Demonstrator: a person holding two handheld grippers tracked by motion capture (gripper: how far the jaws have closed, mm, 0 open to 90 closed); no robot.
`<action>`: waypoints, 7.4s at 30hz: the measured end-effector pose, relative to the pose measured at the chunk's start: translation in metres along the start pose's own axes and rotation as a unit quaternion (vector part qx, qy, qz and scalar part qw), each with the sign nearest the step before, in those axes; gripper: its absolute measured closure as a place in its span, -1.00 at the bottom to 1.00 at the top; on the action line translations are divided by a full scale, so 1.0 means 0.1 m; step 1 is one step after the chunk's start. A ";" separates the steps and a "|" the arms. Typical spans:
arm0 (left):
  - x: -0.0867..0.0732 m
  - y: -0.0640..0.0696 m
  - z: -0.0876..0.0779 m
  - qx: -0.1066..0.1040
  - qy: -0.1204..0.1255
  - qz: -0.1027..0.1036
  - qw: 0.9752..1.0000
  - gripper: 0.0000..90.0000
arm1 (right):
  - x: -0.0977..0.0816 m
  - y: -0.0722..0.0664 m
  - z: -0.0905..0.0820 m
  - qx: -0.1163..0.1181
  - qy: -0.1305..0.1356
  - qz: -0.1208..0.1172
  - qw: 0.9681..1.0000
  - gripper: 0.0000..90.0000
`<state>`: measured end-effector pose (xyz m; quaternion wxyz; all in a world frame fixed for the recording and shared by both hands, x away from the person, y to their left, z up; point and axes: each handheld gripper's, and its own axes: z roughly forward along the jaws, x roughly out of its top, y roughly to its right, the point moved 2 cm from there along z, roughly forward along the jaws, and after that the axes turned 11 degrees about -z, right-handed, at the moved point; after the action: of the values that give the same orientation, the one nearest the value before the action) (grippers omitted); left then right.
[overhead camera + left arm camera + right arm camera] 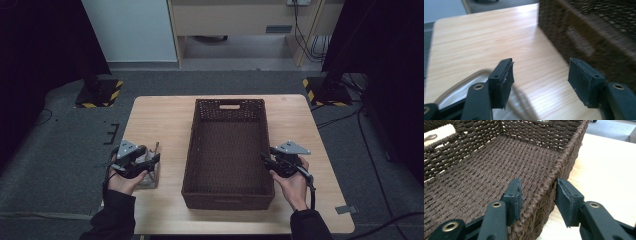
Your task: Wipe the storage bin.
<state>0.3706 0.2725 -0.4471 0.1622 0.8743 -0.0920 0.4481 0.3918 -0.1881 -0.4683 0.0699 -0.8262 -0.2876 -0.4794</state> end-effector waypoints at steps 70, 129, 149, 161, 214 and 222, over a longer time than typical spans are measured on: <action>0.05 -0.19 0.22 0.023 -0.005 -0.004 1.000 0.54 | -0.01 0.06 0.09 0.024 0.001 0.031 0.999 0.20; 0.63 0.20 1.68 -0.019 0.016 -0.008 1.000 0.55 | 0.00 -0.03 0.00 0.036 0.001 0.006 0.999 0.50; 0.59 0.15 1.53 -0.051 0.027 -0.065 0.996 0.56 | 0.00 -0.03 0.00 0.035 0.001 0.004 0.999 0.48; 0.56 0.17 1.77 -0.038 0.012 -0.046 0.998 0.55 | 0.00 -0.03 0.00 0.035 0.000 0.002 0.999 0.47; 0.47 0.17 1.07 -0.105 0.004 -0.032 0.994 0.56 | 0.00 -0.04 0.00 0.032 -0.002 0.002 0.999 0.48; 0.50 0.31 0.99 -0.119 0.010 -0.001 0.993 0.56 | 0.00 -0.04 0.00 0.032 -0.002 0.003 0.999 0.48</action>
<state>0.4642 0.2068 -0.4543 0.2662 0.8442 -0.1425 0.4429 0.3893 -0.1847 -0.4690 0.0974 -0.8255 -0.3004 -0.4678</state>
